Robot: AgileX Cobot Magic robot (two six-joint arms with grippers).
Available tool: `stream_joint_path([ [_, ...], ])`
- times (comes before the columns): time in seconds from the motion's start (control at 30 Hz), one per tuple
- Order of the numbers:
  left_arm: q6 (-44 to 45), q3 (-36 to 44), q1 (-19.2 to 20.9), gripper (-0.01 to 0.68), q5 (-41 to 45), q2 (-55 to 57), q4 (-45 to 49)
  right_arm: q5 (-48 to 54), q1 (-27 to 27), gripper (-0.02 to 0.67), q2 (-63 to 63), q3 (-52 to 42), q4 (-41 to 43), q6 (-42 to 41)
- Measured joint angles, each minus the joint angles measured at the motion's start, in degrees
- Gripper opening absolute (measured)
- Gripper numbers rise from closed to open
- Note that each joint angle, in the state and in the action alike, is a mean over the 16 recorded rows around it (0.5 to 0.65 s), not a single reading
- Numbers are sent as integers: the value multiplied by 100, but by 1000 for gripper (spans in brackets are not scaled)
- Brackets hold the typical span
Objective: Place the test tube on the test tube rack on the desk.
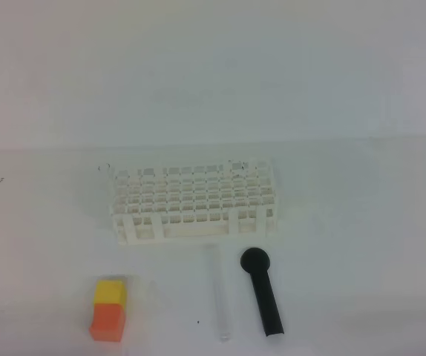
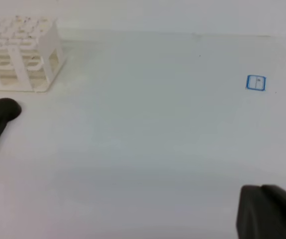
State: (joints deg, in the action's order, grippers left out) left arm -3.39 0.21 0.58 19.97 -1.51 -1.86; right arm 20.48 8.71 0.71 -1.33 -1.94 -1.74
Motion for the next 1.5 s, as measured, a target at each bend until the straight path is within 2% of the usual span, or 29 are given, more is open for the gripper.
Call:
stream_joint_path([
  [0.87,0,-12,-1,-1,-146,9,0,0,0,-1,0,0,0,0],
  [1.17,0,-11,-1,-1,-1033,9,11,-280,0,-1,0,-13,0,0],
  [1.5,0,1,-1,-1,-2320,9,41,-1441,0,-1,0,-33,0,5],
])
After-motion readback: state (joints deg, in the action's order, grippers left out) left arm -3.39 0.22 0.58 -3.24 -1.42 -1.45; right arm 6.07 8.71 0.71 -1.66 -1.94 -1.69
